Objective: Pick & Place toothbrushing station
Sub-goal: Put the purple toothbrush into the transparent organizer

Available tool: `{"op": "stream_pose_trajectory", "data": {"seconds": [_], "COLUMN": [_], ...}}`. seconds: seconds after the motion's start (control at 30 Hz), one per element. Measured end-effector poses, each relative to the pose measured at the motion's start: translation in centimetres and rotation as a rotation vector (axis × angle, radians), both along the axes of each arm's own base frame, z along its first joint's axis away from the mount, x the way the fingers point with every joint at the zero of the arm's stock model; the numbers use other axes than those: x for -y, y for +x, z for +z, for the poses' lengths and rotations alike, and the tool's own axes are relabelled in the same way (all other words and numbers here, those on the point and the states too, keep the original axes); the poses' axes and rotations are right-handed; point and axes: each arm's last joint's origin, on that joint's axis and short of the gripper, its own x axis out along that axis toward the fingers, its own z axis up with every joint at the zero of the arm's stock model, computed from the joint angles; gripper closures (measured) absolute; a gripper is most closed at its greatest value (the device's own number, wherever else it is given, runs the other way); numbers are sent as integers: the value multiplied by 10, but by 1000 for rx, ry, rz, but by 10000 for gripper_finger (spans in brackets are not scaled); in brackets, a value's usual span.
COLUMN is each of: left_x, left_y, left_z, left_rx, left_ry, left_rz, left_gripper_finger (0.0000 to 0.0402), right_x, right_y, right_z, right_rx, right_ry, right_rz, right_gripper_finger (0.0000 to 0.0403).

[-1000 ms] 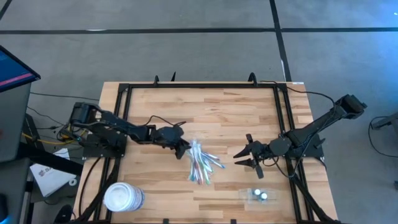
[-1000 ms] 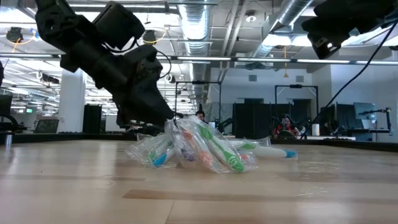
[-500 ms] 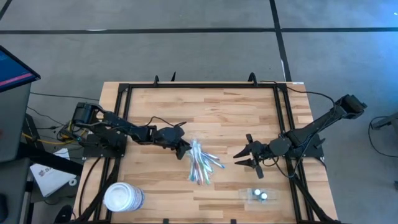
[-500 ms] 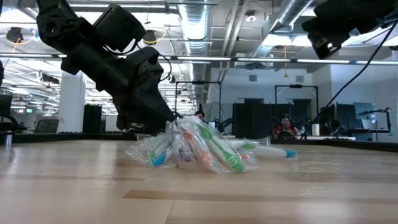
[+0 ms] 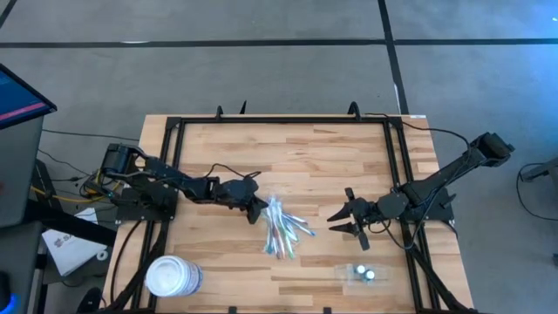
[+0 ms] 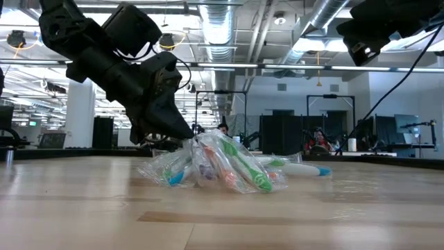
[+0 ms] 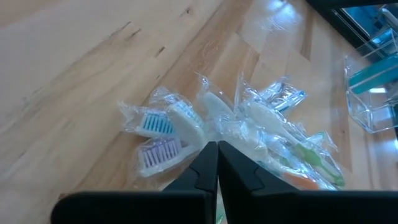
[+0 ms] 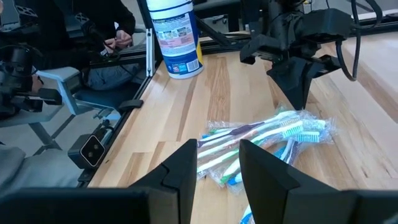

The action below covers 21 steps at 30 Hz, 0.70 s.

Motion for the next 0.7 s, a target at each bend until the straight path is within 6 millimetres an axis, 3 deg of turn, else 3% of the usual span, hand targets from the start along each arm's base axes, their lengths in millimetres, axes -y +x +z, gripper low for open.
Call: {"op": "stream_pose_trajectory", "data": {"seconds": [0.37, 0.7], "left_x": [0, 7], "left_y": [8, 4], "left_z": [11, 54], "left_rx": [56, 220], "left_ry": [46, 131], "left_rz": [-17, -69], "left_gripper_finger": [401, 401], "right_x": [0, 0], "right_y": [0, 0], "right_z": [0, 0], "right_rx": [0, 6], "right_ry": [-2, 0], "right_rz": [0, -2], "right_gripper_finger": [291, 291]}}
